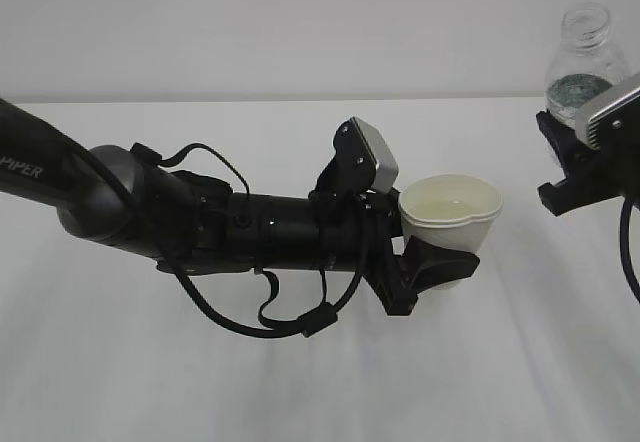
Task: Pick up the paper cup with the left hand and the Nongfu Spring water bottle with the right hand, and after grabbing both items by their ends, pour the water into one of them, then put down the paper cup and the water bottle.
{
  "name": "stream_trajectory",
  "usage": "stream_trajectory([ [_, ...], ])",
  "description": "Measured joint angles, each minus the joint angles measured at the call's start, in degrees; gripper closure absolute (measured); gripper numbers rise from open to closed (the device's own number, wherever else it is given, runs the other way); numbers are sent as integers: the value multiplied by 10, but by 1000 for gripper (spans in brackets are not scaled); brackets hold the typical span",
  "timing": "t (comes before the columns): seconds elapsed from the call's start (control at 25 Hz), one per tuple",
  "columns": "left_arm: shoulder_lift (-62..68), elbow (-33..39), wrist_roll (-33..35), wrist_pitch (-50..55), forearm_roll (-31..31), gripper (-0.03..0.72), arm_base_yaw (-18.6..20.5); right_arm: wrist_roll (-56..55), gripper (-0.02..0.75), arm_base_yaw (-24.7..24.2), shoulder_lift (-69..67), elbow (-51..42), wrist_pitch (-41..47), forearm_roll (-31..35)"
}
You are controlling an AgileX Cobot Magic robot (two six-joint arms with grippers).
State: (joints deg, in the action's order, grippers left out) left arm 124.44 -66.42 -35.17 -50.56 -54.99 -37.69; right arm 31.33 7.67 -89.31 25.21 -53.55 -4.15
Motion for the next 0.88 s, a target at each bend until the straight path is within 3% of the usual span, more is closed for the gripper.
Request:
stream_trajectory([
  [0.4, 0, 0, 34, -2, 21, 250, 1, -237, 332, 0, -12, -36, -92, -3],
  [0.88, 0, 0, 37, -8, 25, 250, 26, -300, 332, 0, -114, -41, -104, -4],
])
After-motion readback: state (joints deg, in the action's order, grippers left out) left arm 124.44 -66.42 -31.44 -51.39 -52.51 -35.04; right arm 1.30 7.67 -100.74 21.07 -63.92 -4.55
